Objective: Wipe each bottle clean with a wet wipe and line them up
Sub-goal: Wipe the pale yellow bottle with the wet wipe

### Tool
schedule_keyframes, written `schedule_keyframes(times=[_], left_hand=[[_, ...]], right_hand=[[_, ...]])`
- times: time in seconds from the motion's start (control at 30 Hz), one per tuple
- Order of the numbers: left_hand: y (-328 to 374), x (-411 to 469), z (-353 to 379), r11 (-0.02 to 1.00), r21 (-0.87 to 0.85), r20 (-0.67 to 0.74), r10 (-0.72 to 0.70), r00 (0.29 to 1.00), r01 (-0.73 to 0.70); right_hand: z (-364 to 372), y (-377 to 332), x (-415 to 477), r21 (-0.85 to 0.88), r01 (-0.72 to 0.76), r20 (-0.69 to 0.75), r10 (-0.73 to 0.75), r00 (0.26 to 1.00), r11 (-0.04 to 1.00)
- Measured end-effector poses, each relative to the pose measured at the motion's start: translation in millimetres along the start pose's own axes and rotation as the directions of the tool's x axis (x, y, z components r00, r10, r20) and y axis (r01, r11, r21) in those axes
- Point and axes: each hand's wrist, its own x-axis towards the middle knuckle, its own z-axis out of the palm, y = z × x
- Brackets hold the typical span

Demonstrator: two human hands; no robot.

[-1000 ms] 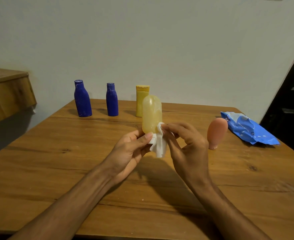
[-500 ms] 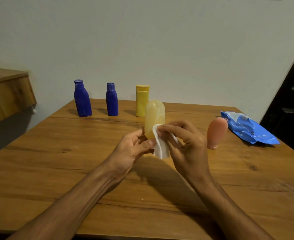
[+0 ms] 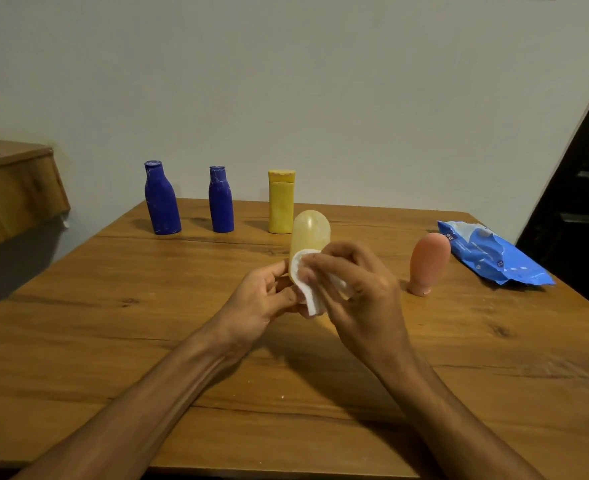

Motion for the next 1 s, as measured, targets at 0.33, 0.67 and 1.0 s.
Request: schedule_keyframes(times=[0.33, 0.67, 1.0], left_hand=[[-2.7, -3.8, 3.2, 0.986, 0.163, 0.109, -0.038, 0.993, 0.020], [-4.3, -2.3, 3.8, 0.973, 0.230, 0.074, -0.025, 0.997, 0.007], [-5.4, -1.7, 0.8, 0.951, 0.309, 0.121, -0.013, 0.993, -0.025]], right_hand=[[-6.6, 5.1, 6.1, -0.060, 0.006, -0.115, -0.013, 0.993, 0.998], [1.3, 0.7, 3.5, -0.126, 0.044, -0.120, -0.059, 0.991, 0.991], [-0.7, 2.5, 5.4, -0.157, 0.005, -0.170, -0.032, 0.985, 0.988]])
